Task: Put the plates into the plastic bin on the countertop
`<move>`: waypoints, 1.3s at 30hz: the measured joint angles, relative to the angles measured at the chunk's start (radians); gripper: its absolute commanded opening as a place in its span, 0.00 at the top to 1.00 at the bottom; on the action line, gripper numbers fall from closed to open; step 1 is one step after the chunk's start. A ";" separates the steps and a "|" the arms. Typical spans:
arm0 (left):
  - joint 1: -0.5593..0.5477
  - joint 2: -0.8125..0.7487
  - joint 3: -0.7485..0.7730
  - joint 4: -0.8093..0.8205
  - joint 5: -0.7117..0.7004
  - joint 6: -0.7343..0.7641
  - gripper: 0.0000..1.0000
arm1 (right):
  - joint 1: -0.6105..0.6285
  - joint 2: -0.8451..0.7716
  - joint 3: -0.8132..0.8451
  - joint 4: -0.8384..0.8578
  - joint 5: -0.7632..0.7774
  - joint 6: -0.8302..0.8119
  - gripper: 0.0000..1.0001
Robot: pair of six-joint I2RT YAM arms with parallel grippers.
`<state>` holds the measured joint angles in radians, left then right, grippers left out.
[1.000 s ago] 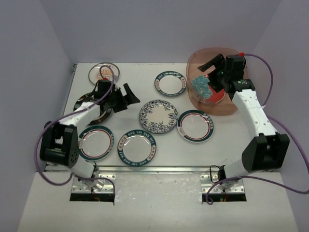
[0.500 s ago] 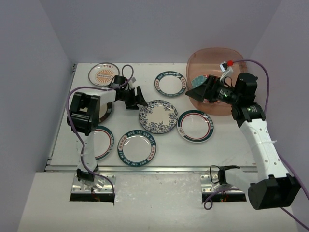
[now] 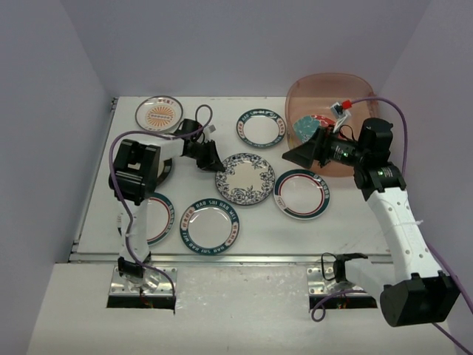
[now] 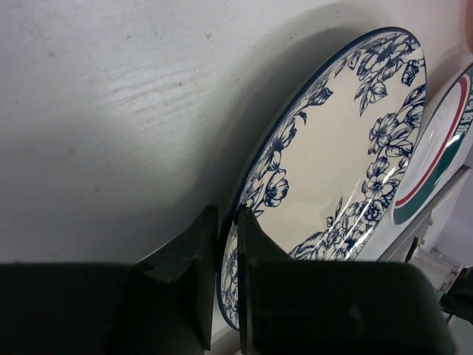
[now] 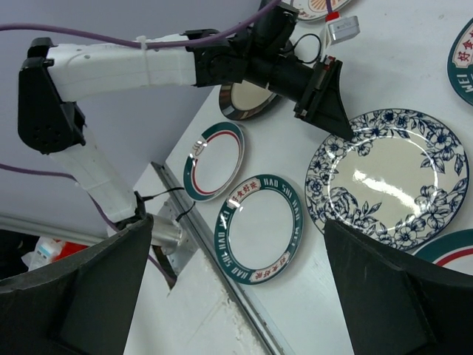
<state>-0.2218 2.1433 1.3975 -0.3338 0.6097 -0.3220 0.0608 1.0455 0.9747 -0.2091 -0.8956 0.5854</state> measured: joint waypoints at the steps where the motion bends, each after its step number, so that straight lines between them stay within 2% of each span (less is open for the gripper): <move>1: 0.000 -0.012 -0.011 0.002 -0.018 -0.009 1.00 | 0.000 0.006 -0.002 0.002 -0.001 0.000 0.01; 5: 0.003 -0.139 -0.108 0.018 -0.098 -0.071 1.00 | 0.000 0.066 -0.012 0.007 -0.002 0.003 0.01; 11: 0.037 -0.480 -0.270 0.072 -0.122 -0.134 1.00 | 0.004 0.166 -0.017 -0.013 0.060 -0.011 0.06; 16: 0.036 -0.616 -0.309 0.165 -0.001 -0.195 1.00 | 0.007 0.210 -0.011 -0.048 0.117 -0.042 0.08; 24: -0.011 -0.713 -0.432 0.366 0.231 -0.345 1.00 | 0.009 0.271 -0.018 0.027 0.084 -0.016 0.28; 26: -0.025 -0.713 -0.454 0.437 0.270 -0.402 1.00 | 0.012 0.295 -0.026 0.049 0.066 -0.002 0.38; 29: -0.042 -0.713 -0.481 0.546 0.310 -0.486 1.00 | 0.020 0.320 -0.035 0.065 0.033 0.012 0.80; 30: -0.046 -0.713 -0.484 0.572 0.317 -0.508 1.00 | 0.022 0.325 -0.037 0.071 0.014 0.018 0.91; 31: -0.047 -0.712 -0.484 0.589 0.316 -0.515 1.00 | 0.024 0.325 -0.038 0.076 0.002 0.022 1.00; 32: -0.048 -0.712 -0.484 0.602 0.315 -0.519 0.98 | 0.026 0.325 -0.038 0.080 -0.012 0.027 1.00; 34: -0.043 -0.708 -0.479 0.594 0.304 -0.514 0.57 | 0.026 0.323 -0.037 0.089 -0.042 0.037 1.00; 36: -0.041 -0.705 -0.467 0.567 0.289 -0.510 0.27 | 0.026 0.320 -0.036 0.096 -0.045 0.039 1.00; 37: -0.044 -0.706 -0.452 0.542 0.276 -0.509 0.04 | 0.026 0.320 -0.037 0.090 -0.029 0.031 1.00; 39: -0.047 -0.714 -0.406 0.481 0.205 -0.474 0.00 | 0.025 0.322 -0.038 0.058 0.021 0.021 1.00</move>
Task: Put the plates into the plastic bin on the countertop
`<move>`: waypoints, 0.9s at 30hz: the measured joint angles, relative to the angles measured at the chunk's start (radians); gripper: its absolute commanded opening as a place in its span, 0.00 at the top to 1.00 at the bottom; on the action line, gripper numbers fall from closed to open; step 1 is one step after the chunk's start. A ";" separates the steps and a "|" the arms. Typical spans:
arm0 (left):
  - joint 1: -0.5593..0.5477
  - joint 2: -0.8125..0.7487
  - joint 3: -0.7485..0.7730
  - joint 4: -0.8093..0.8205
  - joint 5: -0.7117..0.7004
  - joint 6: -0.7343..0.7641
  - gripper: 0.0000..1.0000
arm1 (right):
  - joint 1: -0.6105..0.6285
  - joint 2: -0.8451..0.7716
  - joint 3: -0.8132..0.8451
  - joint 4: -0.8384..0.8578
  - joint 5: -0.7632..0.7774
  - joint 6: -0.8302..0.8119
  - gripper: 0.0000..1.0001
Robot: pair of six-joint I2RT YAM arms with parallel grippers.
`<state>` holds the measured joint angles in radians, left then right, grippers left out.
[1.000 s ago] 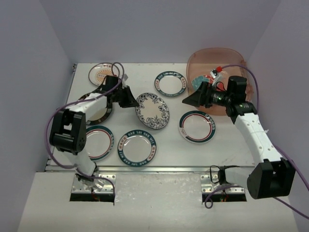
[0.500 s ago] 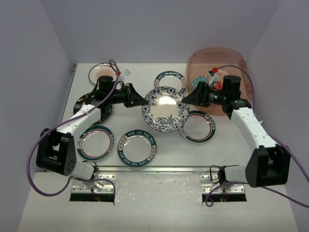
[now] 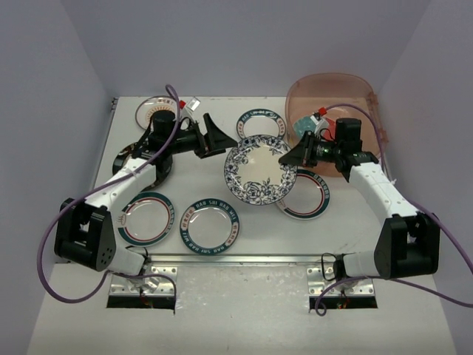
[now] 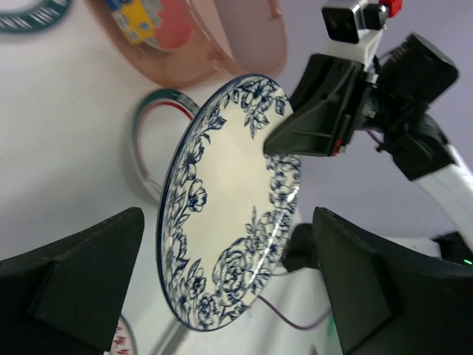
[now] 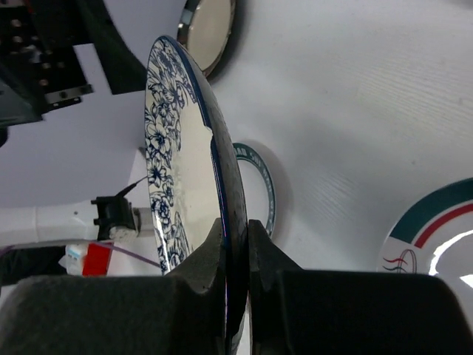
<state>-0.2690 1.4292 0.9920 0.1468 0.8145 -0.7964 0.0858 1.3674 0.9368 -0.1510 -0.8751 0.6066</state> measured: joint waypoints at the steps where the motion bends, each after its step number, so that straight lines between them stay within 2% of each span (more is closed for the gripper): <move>1: -0.001 -0.011 0.023 -0.041 -0.044 0.024 0.00 | -0.006 0.000 0.000 -0.013 0.023 0.007 1.00; 6: 0.000 -0.156 0.076 -0.256 -0.307 0.128 0.00 | -0.108 -0.012 -0.001 -0.035 0.183 0.140 1.00; 9: 0.000 -0.260 0.079 -0.358 -0.424 0.195 0.00 | -0.166 -0.046 -0.001 -0.024 0.393 0.270 1.00; 12: 0.000 -0.334 0.075 -0.428 -0.484 0.263 0.00 | -0.180 -0.102 -0.028 0.000 0.645 0.462 1.00; 16: 0.000 -0.399 0.016 -0.468 -0.496 0.320 0.00 | -0.170 -0.130 -0.047 -0.004 0.908 0.680 1.00; 20: 0.000 -0.421 -0.095 -0.481 -0.433 0.329 0.00 | -0.124 -0.063 -0.013 -0.032 1.156 0.800 1.00; 27: 0.000 -0.427 -0.152 -0.527 -0.383 0.378 0.00 | -0.044 0.121 0.088 -0.089 1.377 0.870 1.00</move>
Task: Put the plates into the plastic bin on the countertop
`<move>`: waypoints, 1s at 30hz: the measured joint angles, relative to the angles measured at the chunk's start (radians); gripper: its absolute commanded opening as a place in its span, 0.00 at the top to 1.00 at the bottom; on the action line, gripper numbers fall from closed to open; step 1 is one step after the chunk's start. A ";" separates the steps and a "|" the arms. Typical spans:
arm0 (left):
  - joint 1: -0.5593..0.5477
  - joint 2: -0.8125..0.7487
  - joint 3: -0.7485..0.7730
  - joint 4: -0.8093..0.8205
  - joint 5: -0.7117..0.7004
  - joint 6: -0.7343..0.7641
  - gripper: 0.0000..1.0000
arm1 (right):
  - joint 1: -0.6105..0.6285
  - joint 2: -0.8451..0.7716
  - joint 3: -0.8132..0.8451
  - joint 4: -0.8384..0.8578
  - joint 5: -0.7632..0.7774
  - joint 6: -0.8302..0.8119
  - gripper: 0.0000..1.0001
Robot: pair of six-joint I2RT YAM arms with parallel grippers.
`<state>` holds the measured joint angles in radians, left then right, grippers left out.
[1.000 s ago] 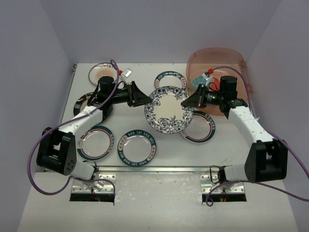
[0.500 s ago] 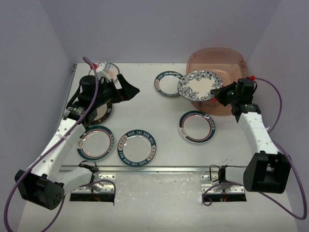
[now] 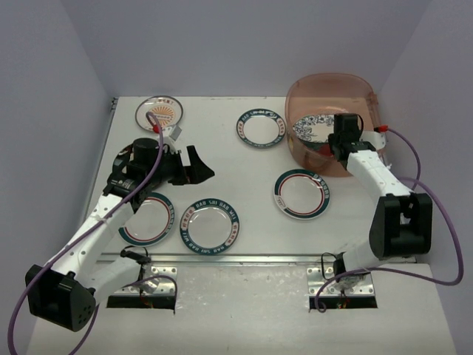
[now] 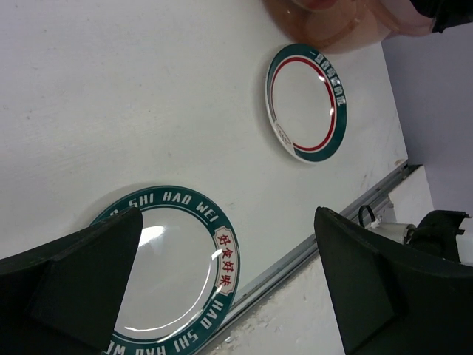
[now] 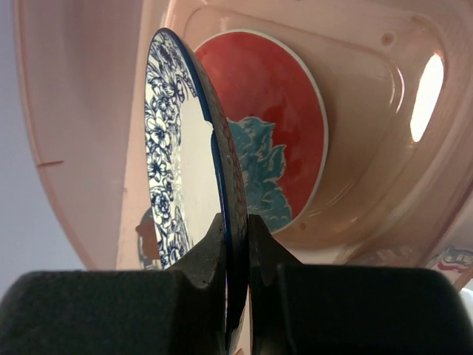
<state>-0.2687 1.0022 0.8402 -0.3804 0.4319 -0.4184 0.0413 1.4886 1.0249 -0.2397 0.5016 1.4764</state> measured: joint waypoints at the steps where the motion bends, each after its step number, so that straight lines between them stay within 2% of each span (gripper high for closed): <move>1: 0.000 -0.006 -0.004 0.001 0.002 0.009 0.00 | 0.006 0.024 0.018 -0.013 0.015 0.002 1.00; 7: 0.000 -0.034 -0.081 0.029 0.015 0.039 0.00 | 0.020 0.173 0.148 -0.059 0.056 -0.008 0.94; 8: 0.000 -0.033 -0.095 0.026 0.015 0.043 0.00 | 0.021 0.194 0.169 -0.066 0.058 -0.012 0.91; 12: 0.000 -0.032 -0.115 0.010 0.011 0.054 0.00 | 0.021 0.250 0.218 -0.085 0.063 -0.023 0.65; 15: 0.000 -0.033 -0.115 0.010 0.004 0.063 0.00 | 0.021 0.258 0.224 -0.087 0.064 -0.031 0.55; 17: 0.000 -0.033 -0.115 0.010 0.000 0.068 0.00 | 0.021 0.258 0.224 -0.088 0.063 -0.036 0.33; 18: 0.000 -0.033 -0.115 0.010 -0.001 0.070 0.00 | 0.021 0.258 0.225 -0.087 0.064 -0.037 0.25; 19: 0.000 -0.033 -0.115 0.010 -0.004 0.071 0.00 | 0.021 0.259 0.229 -0.093 0.061 -0.038 0.05; 24: 0.000 -0.031 -0.114 0.008 -0.032 0.073 0.00 | 0.018 0.280 0.341 -0.243 0.032 -0.052 0.01; 30: 0.000 0.005 -0.099 -0.015 -0.063 0.064 0.00 | -0.018 0.397 0.633 -0.452 -0.116 -0.041 0.01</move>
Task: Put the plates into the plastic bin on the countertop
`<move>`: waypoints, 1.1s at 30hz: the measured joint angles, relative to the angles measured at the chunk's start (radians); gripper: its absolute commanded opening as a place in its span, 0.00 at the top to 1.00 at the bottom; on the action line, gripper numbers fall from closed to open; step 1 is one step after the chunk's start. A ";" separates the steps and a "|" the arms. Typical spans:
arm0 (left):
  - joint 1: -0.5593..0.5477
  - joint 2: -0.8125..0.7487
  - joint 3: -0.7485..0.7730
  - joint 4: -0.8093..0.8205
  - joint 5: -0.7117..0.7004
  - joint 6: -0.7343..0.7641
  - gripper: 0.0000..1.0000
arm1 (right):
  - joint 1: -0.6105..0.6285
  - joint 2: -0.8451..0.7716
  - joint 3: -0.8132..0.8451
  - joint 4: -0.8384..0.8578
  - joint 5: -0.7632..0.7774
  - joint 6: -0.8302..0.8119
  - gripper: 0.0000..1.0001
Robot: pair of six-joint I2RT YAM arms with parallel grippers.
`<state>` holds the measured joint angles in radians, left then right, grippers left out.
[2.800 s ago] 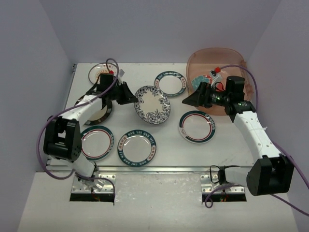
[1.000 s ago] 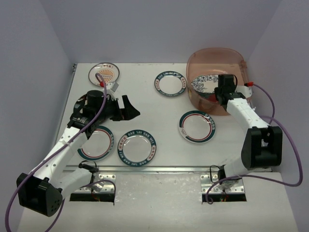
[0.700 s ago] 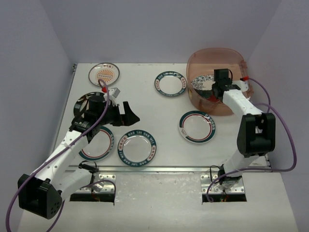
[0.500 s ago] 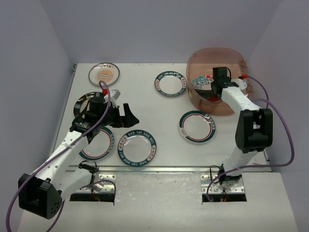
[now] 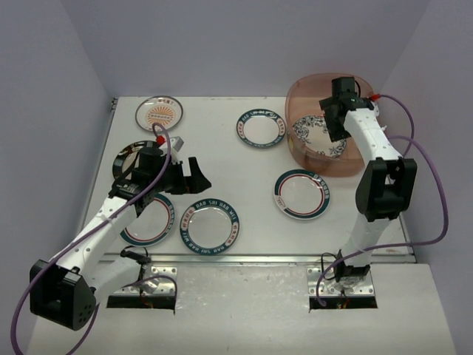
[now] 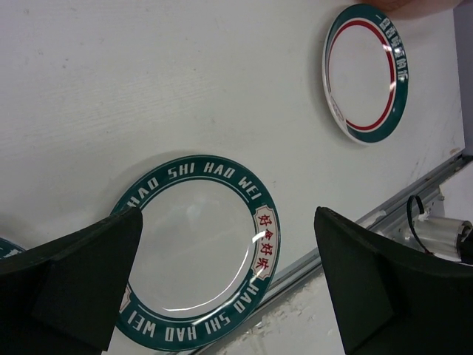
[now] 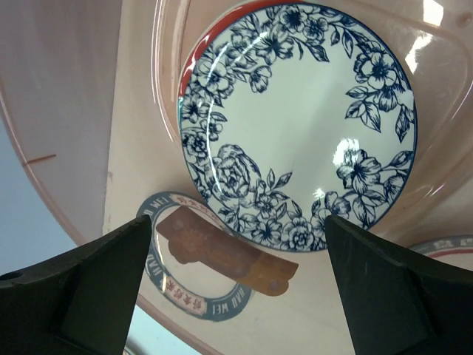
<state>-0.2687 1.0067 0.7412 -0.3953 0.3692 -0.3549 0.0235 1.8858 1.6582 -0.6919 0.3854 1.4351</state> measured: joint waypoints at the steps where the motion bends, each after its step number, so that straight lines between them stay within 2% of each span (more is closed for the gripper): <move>1: 0.000 0.008 0.005 -0.001 -0.002 -0.005 0.00 | -0.005 0.010 0.014 -0.018 -0.017 -0.005 0.01; 6: -0.008 0.084 0.053 0.015 0.014 -0.043 0.00 | -0.011 0.022 0.024 -0.067 -0.105 -0.094 0.01; 10: -0.085 0.241 0.139 0.082 0.032 -0.086 0.00 | 0.032 -0.048 0.005 -0.011 -0.199 -0.307 0.01; 13: -0.169 0.409 0.238 0.144 0.069 -0.112 0.00 | 0.076 -0.221 -0.110 0.095 -0.320 -0.478 0.01; 19: -0.301 0.824 0.515 0.254 0.140 -0.129 0.00 | 0.103 -0.703 -0.349 0.166 -0.577 -0.739 0.01; 22: -0.340 1.004 0.640 0.276 0.163 -0.143 0.01 | 0.098 -0.835 -0.411 0.166 -0.652 -0.810 0.01; 26: -0.372 1.172 0.734 0.293 0.196 -0.163 0.05 | 0.097 -0.905 -0.490 0.162 -0.722 -0.867 0.01; 30: -0.388 1.225 0.799 0.301 0.210 -0.177 0.23 | 0.096 -0.902 -0.559 0.155 -0.752 -0.898 0.01; 31: -0.390 1.236 0.810 0.302 0.209 -0.182 0.38 | 0.096 -0.903 -0.587 0.167 -0.764 -0.902 0.01; 33: -0.392 1.256 0.828 0.300 0.207 -0.186 0.51 | 0.096 -0.906 -0.640 0.188 -0.786 -0.905 0.01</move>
<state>-0.6610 2.2630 1.5687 -0.0949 0.5758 -0.5405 0.1200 0.9797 1.0185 -0.5037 -0.4009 0.5304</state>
